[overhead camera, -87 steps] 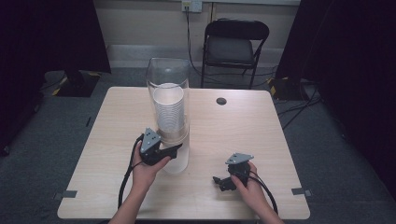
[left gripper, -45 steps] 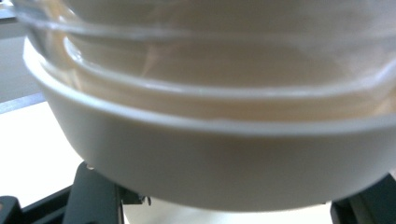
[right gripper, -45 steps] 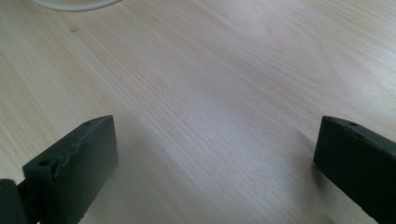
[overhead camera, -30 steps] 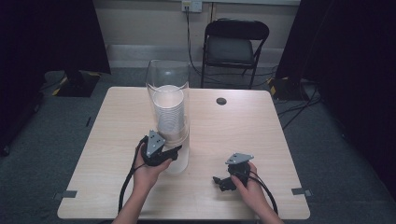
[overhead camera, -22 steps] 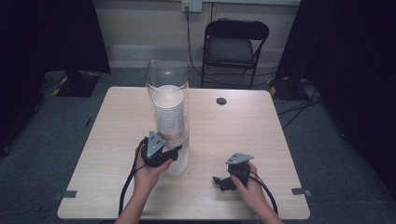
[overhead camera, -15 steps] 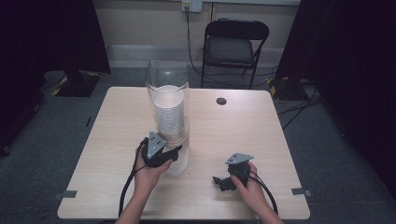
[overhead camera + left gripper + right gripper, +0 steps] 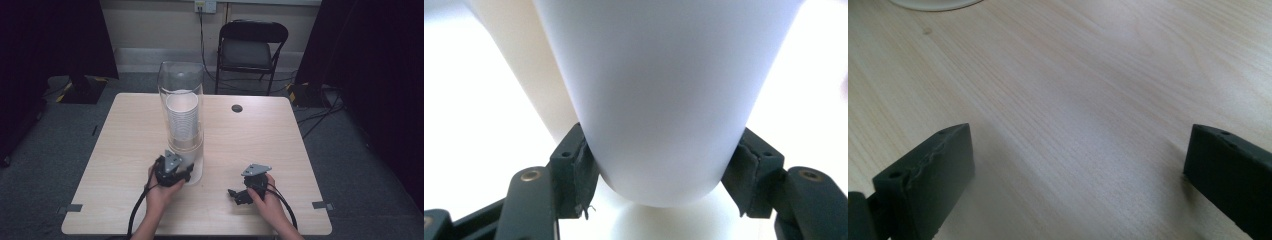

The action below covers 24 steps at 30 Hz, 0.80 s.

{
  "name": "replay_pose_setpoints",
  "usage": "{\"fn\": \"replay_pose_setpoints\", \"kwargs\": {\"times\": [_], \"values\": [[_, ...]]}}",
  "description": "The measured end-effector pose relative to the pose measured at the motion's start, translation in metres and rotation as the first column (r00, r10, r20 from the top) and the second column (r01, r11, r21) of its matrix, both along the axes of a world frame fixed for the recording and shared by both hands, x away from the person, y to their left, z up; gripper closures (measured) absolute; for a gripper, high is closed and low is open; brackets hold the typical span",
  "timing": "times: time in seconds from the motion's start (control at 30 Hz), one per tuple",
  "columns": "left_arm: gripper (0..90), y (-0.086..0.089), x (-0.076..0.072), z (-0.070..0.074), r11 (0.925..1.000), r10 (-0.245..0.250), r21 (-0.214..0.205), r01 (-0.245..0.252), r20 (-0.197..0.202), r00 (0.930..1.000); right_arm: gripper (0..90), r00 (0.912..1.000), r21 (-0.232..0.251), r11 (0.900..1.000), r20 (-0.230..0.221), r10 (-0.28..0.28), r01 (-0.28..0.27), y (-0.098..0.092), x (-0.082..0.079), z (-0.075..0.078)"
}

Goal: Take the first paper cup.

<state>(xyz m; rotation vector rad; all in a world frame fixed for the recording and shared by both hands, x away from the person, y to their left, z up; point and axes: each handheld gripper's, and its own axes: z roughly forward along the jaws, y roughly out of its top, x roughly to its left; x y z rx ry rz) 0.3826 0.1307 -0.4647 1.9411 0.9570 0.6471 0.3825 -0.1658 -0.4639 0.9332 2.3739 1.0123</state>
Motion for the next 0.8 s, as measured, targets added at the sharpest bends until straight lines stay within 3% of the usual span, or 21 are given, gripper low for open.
{"fn": "replay_pose_setpoints", "kwargs": {"times": [0.03,0.1,0.13,0.2,0.23,0.27,0.3,0.37,0.4,0.57,0.73,0.8], "values": [[37.0,-0.003,-0.005,0.001,0.9999,-0.004,-0.010,0.004,0.028,0.9996,0.0,1.0000,0.001,1.0000,-0.001,0.001,-0.001,0.000,0.000,0.000],[37.0,-0.008,-0.011,0.002,0.9989,-0.015,-0.043,0.016,0.032,0.9994,0.0,1.0000,0.000,1.0000,-0.001,0.001,-0.001,0.000,0.000,0.000],[37.0,-0.007,-0.011,0.003,0.9996,-0.024,-0.011,0.024,0.038,0.9990,0.0,1.0000,0.000,1.0000,-0.001,0.003,-0.003,0.000,0.000,0.000],[36.9,-0.005,-0.013,0.000,0.9992,-0.040,-0.006,0.040,0.006,0.9992,0.0,1.0000,-0.001,1.0000,0.000,0.005,-0.005,0.000,0.000,0.000],[36.9,-0.005,-0.015,0.000,0.9989,-0.047,0.009,0.047,0.010,0.9989,0.0,1.0000,-0.001,1.0000,0.000,0.005,-0.005,0.000,0.000,0.000],[36.8,-0.005,-0.017,0.000,0.9984,-0.055,0.007,0.055,0.018,0.9983,0.0,1.0000,-0.001,1.0000,0.000,0.005,-0.005,0.000,0.000,0.000],[36.8,-0.006,-0.019,-0.001,0.9978,-0.067,-0.004,0.067,-0.003,0.9978,0.0,1.0000,-0.001,1.0000,0.000,0.005,-0.005,0.000,0.000,0.000],[36.7,-0.007,-0.023,-0.001,0.9956,-0.090,0.024,0.090,-0.008,0.9959,0.0,1.0000,-0.001,1.0000,0.000,0.005,-0.005,0.000,0.000,0.000],[36.7,-0.008,-0.025,-0.001,0.9943,-0.106,0.015,0.106,-0.015,0.9943,0.0,1.0000,-0.001,1.0000,0.000,0.005,-0.005,0.000,0.000,0.000],[36.5,-0.011,-0.035,0.003,0.9876,-0.156,0.022,0.155,0.014,0.9877,0.0,1.0000,0.001,1.0000,-0.001,-0.003,0.003,0.000,-0.001,0.000],[36.4,-0.012,-0.038,0.002,0.9829,-0.183,0.026,0.182,0.016,0.9830,0.3,0.9994,0.003,0.9994,0.002,-0.034,0.034,0.001,-0.003,0.000],[36.3,-0.012,-0.039,0.002,0.9788,-0.202,0.035,0.202,0.018,0.9792,8.6,0.9993,0.010,0.9992,0.004,-0.037,0.037,-0.002,-0.003,0.001]]}}
